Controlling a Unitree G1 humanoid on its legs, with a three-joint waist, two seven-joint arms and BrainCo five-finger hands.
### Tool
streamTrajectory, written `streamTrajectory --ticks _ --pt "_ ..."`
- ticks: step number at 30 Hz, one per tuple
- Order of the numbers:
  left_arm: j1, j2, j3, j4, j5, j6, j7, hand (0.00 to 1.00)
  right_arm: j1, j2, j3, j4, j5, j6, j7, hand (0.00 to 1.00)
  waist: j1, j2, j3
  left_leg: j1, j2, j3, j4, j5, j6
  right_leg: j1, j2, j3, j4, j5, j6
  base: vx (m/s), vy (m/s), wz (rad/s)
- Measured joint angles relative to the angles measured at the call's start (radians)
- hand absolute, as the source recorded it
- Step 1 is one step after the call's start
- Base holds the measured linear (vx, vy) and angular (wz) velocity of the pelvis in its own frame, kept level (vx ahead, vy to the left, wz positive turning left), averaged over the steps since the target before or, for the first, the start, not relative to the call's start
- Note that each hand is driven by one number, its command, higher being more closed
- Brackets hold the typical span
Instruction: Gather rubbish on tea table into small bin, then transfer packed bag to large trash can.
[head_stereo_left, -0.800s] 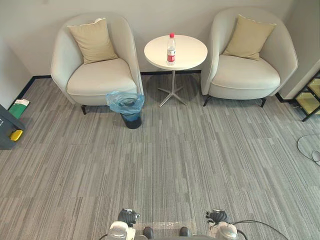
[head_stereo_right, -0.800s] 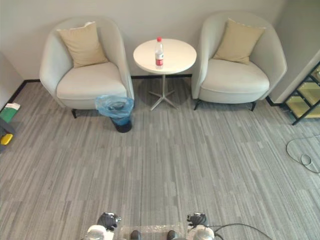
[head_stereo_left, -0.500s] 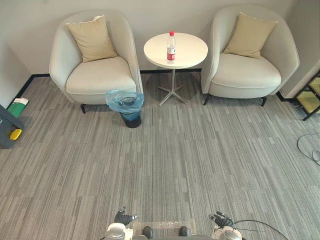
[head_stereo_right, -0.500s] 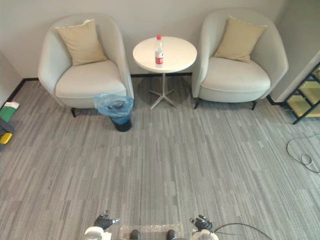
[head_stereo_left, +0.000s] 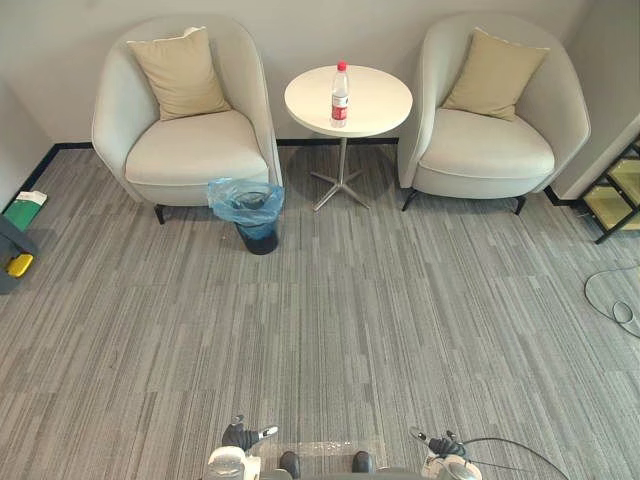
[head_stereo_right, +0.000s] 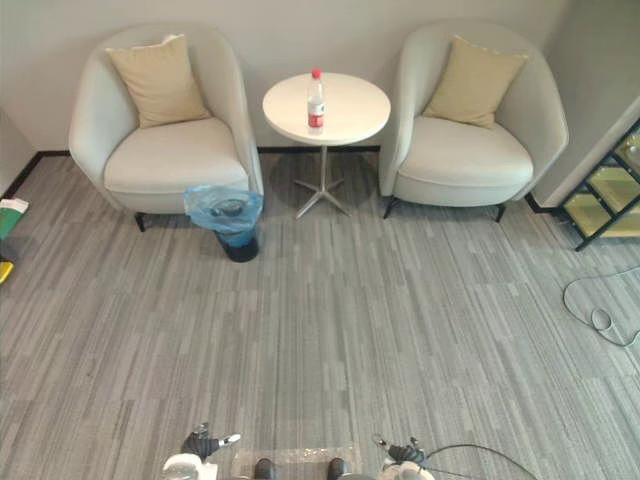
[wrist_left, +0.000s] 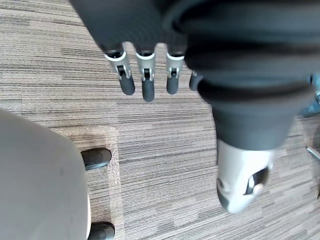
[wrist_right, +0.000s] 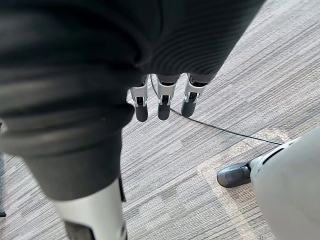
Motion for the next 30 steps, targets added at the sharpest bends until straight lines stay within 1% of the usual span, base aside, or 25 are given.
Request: streamTrajectory --ticks 8,12,13,15,16,17,18,19,20,21,22,23,24,25,26,27,28,29,30 --pt "-0.014 0.003 -0.002 0.002 0.000 0.003 0.000 0.00 -0.002 -0.003 0.002 -0.002 0.017 0.000 0.004 0.00 -0.002 -0.002 0.017 0.000 0.001 0.008 0.003 0.000 -0.001 -0.003 0.001 0.007 0.000 0.000 -0.001 0.00 0.000 -0.02" --pt "-0.026 0.008 -0.010 0.001 -0.001 0.015 0.000 0.00 -0.007 -0.004 0.005 -0.012 0.027 0.000 0.008 0.00 -0.004 0.002 0.030 -0.015 0.005 0.029 0.004 -0.001 -0.001 -0.027 0.004 0.027 0.000 0.007 -0.010 -0.01 -0.011 -0.16" --pt "-0.026 0.007 -0.009 -0.002 -0.001 0.016 0.000 0.00 -0.009 -0.007 0.008 -0.012 0.041 0.000 0.008 0.00 -0.004 0.004 0.036 -0.014 0.010 0.045 0.006 -0.008 -0.011 -0.031 0.009 0.037 0.003 0.004 -0.014 0.01 -0.028 -0.34" --pt "-0.032 0.005 0.011 -0.009 -0.004 0.016 0.000 0.00 -0.007 -0.011 0.023 -0.015 0.047 -0.003 0.009 0.00 -0.004 0.003 0.046 -0.067 0.029 0.066 0.137 -0.081 -0.025 -0.062 0.008 0.043 0.073 -0.042 -0.022 0.03 -0.041 -0.30" --pt "-0.032 -0.002 0.030 -0.023 -0.004 0.017 0.000 0.00 0.001 -0.015 0.034 -0.024 0.048 -0.004 0.009 0.00 -0.004 0.010 0.061 -0.105 0.054 0.076 0.268 -0.142 -0.036 -0.064 0.012 0.039 0.117 -0.079 -0.032 0.04 -0.059 -0.07" --pt "-0.024 -0.013 0.051 -0.045 -0.005 0.018 0.000 0.00 0.021 -0.014 0.039 -0.056 0.058 -0.004 0.007 0.00 -0.004 0.014 0.066 -0.153 0.078 0.099 0.401 -0.174 -0.046 -0.068 0.014 0.038 0.148 -0.112 -0.042 0.02 -0.065 0.00" --pt "-0.023 -0.016 0.067 -0.060 -0.005 0.018 -0.001 0.00 0.027 -0.011 0.041 -0.071 0.058 -0.005 0.007 0.00 -0.004 0.010 0.068 -0.188 0.091 0.117 0.486 -0.179 -0.048 -0.069 0.012 0.038 0.164 -0.125 -0.048 0.06 -0.112 0.07" --pt "-0.016 -0.031 0.103 -0.111 -0.010 0.016 0.000 0.00 0.044 -0.001 0.046 -0.106 0.058 -0.006 0.006 0.00 -0.002 0.016 0.087 -0.279 0.153 0.150 0.750 -0.160 -0.049 -0.039 0.016 0.037 0.190 -0.159 -0.067 0.05 -0.091 0.03" --pt "-0.014 -0.031 0.114 -0.122 -0.011 0.015 0.000 0.00 0.037 -0.002 0.046 -0.114 0.058 -0.005 0.006 0.00 -0.001 0.012 0.097 -0.307 0.168 0.162 0.802 -0.177 -0.047 -0.023 0.018 0.040 0.195 -0.166 -0.074 0.15 -0.080 0.03" --pt "-0.012 -0.040 0.121 -0.131 -0.012 0.012 0.001 0.00 0.046 -0.004 0.044 -0.128 0.058 -0.004 0.003 0.00 -0.001 0.019 0.101 -0.337 0.182 0.172 0.855 -0.204 -0.041 -0.003 0.017 0.046 0.202 -0.177 -0.086 0.13 -0.008 0.01" --pt "-0.011 -0.045 0.120 -0.135 -0.013 0.013 0.001 0.00 0.048 -0.006 0.044 -0.129 0.058 -0.004 0.000 0.00 0.000 0.020 0.100 -0.350 0.179 0.177 0.846 -0.219 -0.032 0.006 0.013 0.055 0.206 -0.185 -0.089 0.22 -0.011 -0.07" --pt "-0.009 -0.049 0.120 -0.144 -0.014 0.011 0.001 0.00 0.045 -0.007 0.045 -0.129 0.058 -0.003 -0.003 0.00 0.008 0.022 0.100 -0.375 0.167 0.191 0.797 -0.228 -0.025 0.017 -0.001 0.068 0.207 -0.199 -0.087 0.23 0.018 -0.29" --pt "-0.007 -0.049 0.120 -0.154 -0.014 0.005 0.001 0.00 0.034 -0.011 0.047 -0.127 0.057 -0.002 -0.002 0.00 0.018 0.021 0.100 -0.408 0.131 0.186 0.695 -0.214 -0.019 0.015 -0.020 0.091 0.205 -0.209 -0.082 0.25 0.039 -0.43" --pt "-0.007 -0.050 0.120 -0.159 -0.015 0.001 0.002 0.00 0.027 -0.013 0.048 -0.126 0.057 -0.001 -0.004 0.00 0.023 0.021 0.100 -0.421 0.115 0.187 0.621 -0.192 -0.022 0.014 -0.030 0.105 0.199 -0.214 -0.076 0.29 0.088 -0.54" --pt "-0.008 -0.052 0.119 -0.161 -0.019 -0.003 0.002 0.00 0.017 -0.023 0.048 -0.125 0.057 0.000 -0.007 0.00 0.026 0.025 0.099 -0.435 0.092 0.190 0.499 -0.141 -0.035 0.015 -0.040 0.126 0.183 -0.218 -0.068 0.31 0.140 -0.70" --pt "-0.007 -0.052 0.118 -0.158 -0.028 -0.005 0.003 0.00 0.006 -0.025 0.049 -0.122 0.057 0.001 -0.009 0.00 0.033 0.034 0.095 -0.434 0.086 0.190 0.381 -0.091 -0.043 0.015 -0.038 0.157 0.166 -0.226 -0.055 0.44 0.237 -1.10" --pt "-0.004 -0.049 0.120 -0.148 -0.040 -0.007 0.002 0.00 0.001 -0.026 0.051 -0.111 0.057 0.001 -0.009 0.00 0.044 0.041 0.090 -0.432 0.091 0.182 0.319 -0.059 -0.017 0.024 -0.033 0.199 0.164 -0.251 -0.037 0.42 0.259 -1.09" --pt "-0.005 -0.050 0.120 -0.144 -0.043 -0.008 0.001 0.00 0.000 -0.026 0.050 -0.108 0.056 0.002 -0.009 0.00 0.052 0.035 0.090 -0.429 0.089 0.166 0.329 -0.009 0.010 0.033 -0.040 0.218 0.167 -0.266 -0.030 0.51 0.288 -0.98" --pt "-0.007 -0.034 0.119 -0.140 -0.043 -0.008 0.001 0.00 0.003 -0.019 0.051 -0.100 0.051 0.009 -0.008 0.00 0.058 0.004 0.066 -0.437 0.066 0.175 0.370 -0.003 0.034 0.039 -0.071 0.227 0.178 -0.278 -0.012 0.43 0.204 -0.57"
